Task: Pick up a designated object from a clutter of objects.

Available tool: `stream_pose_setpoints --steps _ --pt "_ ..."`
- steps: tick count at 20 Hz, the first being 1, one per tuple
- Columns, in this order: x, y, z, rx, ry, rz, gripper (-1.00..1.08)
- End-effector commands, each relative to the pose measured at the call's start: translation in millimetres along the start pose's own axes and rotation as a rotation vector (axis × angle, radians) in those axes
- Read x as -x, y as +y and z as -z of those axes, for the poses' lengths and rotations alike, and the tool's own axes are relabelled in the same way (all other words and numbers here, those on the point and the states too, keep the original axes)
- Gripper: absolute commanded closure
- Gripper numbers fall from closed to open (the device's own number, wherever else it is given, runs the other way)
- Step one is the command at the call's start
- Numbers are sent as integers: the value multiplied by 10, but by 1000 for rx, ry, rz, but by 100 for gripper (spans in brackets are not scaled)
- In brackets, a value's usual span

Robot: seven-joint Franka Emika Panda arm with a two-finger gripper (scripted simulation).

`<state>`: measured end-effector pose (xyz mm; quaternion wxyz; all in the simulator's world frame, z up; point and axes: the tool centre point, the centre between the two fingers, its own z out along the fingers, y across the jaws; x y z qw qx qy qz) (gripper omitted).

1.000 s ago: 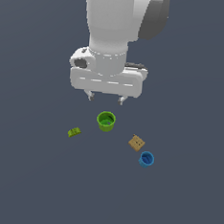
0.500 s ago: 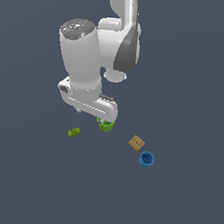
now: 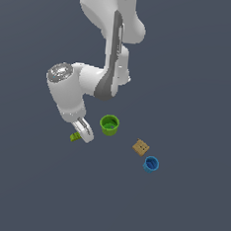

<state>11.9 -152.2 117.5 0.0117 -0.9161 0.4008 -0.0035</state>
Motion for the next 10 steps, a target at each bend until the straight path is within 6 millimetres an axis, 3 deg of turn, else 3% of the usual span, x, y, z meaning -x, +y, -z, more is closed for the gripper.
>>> stream_pose_setpoints --steps 1,10 --pt "-58 149 -189 6 2 -79 -92" --pt "-137 450 -527 23 6 -219 -92"
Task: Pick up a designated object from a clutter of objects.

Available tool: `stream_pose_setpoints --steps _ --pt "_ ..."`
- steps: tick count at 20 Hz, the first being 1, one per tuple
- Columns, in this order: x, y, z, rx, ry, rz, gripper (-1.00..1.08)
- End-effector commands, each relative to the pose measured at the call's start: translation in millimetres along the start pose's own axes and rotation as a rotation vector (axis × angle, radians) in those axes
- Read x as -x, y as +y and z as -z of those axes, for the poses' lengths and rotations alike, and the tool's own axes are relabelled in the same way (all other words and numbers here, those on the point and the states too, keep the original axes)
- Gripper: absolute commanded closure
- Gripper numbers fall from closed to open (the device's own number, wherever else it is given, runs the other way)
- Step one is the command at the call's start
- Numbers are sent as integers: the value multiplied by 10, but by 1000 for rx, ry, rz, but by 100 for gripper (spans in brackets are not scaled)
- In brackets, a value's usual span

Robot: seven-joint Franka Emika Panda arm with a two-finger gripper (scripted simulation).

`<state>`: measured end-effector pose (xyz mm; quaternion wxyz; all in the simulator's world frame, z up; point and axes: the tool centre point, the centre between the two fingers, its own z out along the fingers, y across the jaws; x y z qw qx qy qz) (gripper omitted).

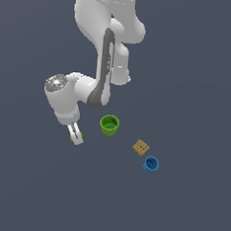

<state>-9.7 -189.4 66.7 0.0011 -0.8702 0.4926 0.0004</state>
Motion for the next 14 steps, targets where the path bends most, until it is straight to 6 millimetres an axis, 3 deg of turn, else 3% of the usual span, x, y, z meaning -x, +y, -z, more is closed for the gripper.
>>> stream_pose_setpoints --steps 1,7,14 --pt "-17 30 -39 1 2 -18 -92" --pt "-10 27 -83 2 1 -13 -92" --pt "-8 39 -398 2 1 -18 -92"
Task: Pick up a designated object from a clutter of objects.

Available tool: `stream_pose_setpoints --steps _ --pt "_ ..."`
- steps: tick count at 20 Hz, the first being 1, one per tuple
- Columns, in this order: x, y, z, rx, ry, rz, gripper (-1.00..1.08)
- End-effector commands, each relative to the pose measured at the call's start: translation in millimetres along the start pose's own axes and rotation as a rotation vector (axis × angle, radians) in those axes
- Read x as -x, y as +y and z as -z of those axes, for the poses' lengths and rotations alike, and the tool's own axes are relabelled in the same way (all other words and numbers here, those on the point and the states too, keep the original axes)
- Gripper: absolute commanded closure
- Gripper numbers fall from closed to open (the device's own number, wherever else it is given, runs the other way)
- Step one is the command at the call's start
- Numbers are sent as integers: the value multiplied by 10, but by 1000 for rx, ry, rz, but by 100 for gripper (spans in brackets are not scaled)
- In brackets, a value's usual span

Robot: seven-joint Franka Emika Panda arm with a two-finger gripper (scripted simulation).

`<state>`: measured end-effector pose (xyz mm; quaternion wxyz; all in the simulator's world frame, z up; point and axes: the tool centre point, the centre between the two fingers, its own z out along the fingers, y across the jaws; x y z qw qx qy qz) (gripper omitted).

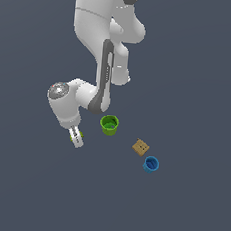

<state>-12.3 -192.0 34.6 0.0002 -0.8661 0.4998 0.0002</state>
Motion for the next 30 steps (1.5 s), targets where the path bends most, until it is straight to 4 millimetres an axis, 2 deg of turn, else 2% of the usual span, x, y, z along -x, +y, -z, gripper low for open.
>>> stream_pose_setpoints --steps 1,7,8,21,26,30 --pt "0 5 -117 0 0 -2 -92" --pt "-4 -1 -223 0 0 -2 -92" --pt "-4 -1 -223 0 0 -2 108" --pt "4 -2 -202 0 0 -2 108" --pt "54 -3 -83 -1 0 -2 108" --pt "126 -3 88 -1 0 -2 108"
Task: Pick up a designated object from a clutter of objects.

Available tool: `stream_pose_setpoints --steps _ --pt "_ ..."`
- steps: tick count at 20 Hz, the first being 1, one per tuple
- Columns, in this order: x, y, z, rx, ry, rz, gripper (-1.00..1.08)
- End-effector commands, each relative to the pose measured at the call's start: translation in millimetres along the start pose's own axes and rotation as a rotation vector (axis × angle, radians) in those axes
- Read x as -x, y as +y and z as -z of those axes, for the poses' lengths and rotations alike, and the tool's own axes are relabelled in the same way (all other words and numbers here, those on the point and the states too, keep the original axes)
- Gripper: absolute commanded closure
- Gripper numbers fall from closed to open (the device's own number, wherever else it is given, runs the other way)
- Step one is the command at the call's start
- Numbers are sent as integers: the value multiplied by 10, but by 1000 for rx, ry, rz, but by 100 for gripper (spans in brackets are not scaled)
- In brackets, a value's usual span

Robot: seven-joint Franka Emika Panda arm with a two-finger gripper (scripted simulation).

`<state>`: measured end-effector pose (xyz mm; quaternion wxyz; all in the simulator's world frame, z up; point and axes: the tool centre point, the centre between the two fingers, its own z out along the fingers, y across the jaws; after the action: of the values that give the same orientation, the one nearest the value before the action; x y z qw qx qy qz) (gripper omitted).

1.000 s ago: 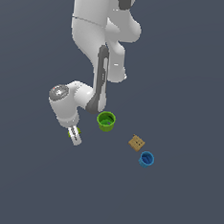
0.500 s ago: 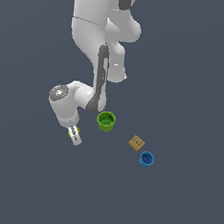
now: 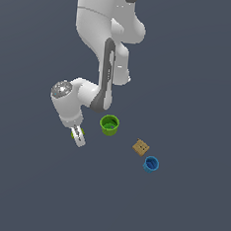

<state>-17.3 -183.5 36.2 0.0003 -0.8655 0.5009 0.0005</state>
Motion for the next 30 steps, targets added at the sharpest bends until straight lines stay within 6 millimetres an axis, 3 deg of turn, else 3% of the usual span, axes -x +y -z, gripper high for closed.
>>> stream_pose_setpoints --steps 1,13,30 --pt "48 -2 124 -1 0 0 108" --pt "422 3 1054 -2 -1 -1 108" --pt "1036 -4 2686 2 4 -2 108"
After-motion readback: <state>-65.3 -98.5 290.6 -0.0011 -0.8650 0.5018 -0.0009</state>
